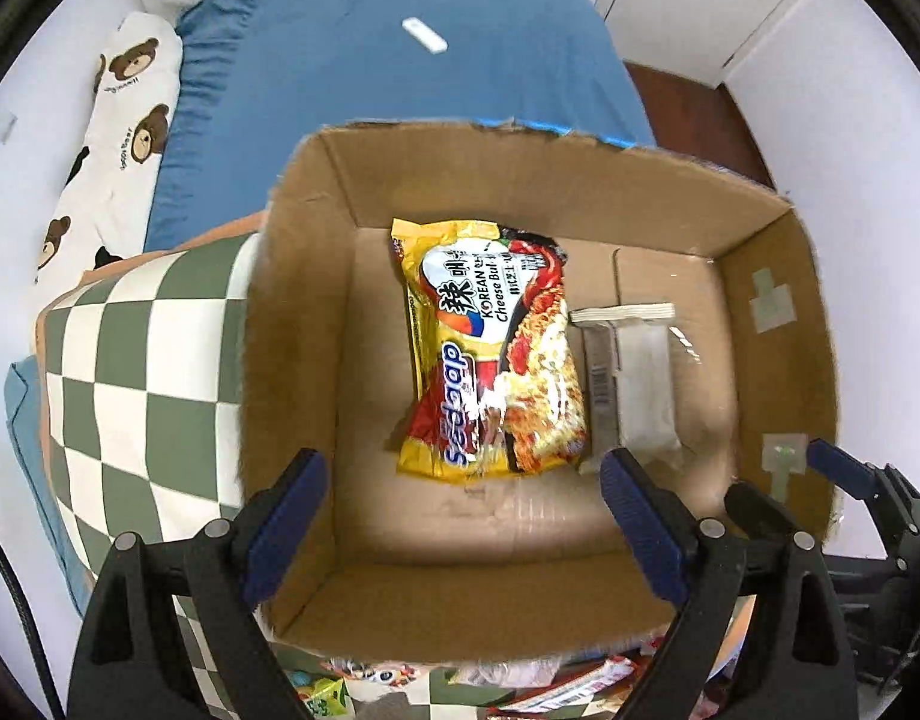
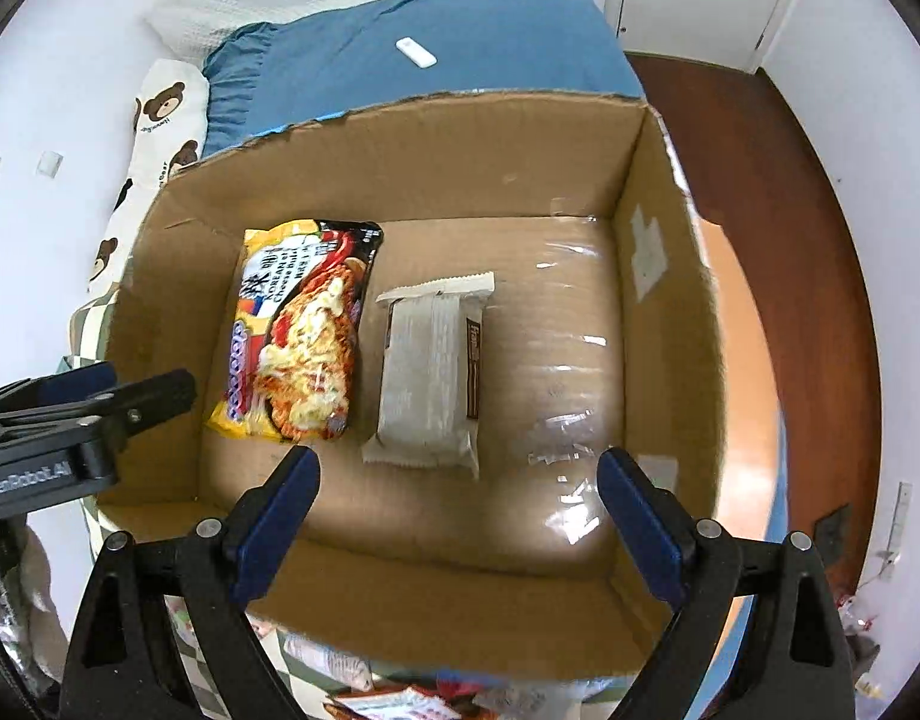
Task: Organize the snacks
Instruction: 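Carry noodle pack and white bar into the cardboard box with both tools, release, then grasp the brown biscuit pack with left tool while right tool grasps yellow chip bag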
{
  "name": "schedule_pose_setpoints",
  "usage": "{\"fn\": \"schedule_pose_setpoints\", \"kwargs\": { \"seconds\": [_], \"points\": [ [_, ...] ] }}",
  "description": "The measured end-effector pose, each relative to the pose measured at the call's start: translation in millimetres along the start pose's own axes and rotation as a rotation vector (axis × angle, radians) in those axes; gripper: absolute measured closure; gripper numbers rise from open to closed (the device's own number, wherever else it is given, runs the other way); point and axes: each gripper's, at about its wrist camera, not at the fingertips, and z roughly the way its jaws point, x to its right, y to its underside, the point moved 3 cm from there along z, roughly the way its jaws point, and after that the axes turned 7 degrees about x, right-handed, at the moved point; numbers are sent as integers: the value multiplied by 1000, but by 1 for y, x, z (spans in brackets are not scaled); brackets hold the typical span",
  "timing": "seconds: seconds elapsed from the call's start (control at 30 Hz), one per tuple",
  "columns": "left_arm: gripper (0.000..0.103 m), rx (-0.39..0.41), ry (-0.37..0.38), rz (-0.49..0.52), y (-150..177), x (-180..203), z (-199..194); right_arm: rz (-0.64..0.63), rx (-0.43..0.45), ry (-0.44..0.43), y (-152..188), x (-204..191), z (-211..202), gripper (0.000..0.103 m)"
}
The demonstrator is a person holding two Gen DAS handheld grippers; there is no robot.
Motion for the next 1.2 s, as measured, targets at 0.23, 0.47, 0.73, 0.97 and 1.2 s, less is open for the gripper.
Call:
{"fn": "schedule_pose_setpoints", "kwargs": {
  "seconds": [0.23,0.47,0.73,0.97,1.2],
  "points": [
    [10,127,-10,7,23,-3,-49,-12,101,7,14,-18,-42,7],
    [10,325,-28,33,72,-1,-120,-16,252,-37,51,-26,-120,7],
    [10,259,-64,91,213,-1,-95,11,280,-58,183,-29,-131,24],
    [10,-37,-19,84,310,3,11,61,102,-11,314,-22,-74,22],
    [10,-124,0,82,327,17,58,35,-11,37,373,-21,0,22]
  ]
}}
